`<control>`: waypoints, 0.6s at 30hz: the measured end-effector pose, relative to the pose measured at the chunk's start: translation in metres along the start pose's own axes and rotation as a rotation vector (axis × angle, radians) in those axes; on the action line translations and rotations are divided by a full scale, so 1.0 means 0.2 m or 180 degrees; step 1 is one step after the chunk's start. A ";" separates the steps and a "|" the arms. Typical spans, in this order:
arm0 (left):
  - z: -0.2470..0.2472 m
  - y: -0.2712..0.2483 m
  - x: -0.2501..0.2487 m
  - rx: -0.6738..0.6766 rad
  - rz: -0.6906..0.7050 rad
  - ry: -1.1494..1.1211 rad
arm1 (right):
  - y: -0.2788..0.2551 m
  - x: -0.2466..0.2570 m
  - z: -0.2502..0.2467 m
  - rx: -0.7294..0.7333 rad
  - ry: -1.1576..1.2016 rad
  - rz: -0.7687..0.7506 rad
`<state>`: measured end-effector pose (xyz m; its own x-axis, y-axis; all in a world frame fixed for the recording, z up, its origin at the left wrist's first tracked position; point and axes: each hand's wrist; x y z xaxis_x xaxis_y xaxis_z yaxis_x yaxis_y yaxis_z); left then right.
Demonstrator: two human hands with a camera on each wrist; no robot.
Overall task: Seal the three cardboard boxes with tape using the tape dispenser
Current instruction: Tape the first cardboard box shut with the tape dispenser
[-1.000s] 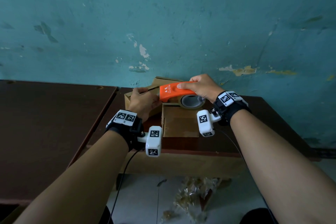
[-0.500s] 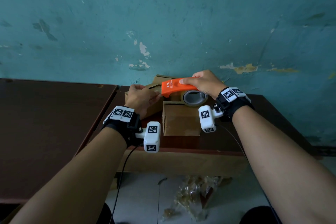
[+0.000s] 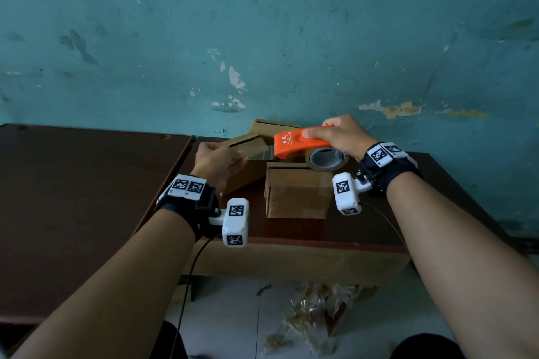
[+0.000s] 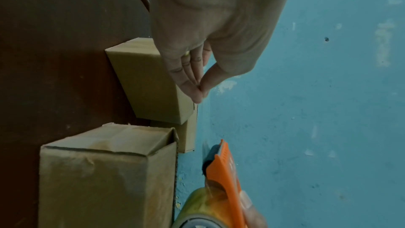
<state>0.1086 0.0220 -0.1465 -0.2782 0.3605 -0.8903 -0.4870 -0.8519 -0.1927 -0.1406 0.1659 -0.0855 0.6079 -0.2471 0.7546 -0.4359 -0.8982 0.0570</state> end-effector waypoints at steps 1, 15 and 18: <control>0.00 0.00 0.01 0.0012 -0.0029 -0.0016 | 0.00 0.00 0.00 0.0019 -0.0048 0.0013; -0.03 -0.02 0.16 -0.0068 -0.0090 0.0049 | 0.03 -0.01 0.04 0.0211 -0.0398 0.0186; -0.04 -0.04 0.18 -0.0052 -0.0146 0.0112 | 0.03 0.00 0.04 0.0250 -0.0459 0.0182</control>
<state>0.1085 0.0381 -0.1802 -0.2264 0.3859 -0.8943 -0.4850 -0.8409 -0.2400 -0.1371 0.1570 -0.0907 0.6750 -0.3431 0.6532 -0.4228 -0.9054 -0.0388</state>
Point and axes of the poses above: each hand's wrist, its own y-axis towards the middle knuckle, its own z-axis out of the palm, x = y × z, and after that the axes turned 8 degrees about x, right-handed
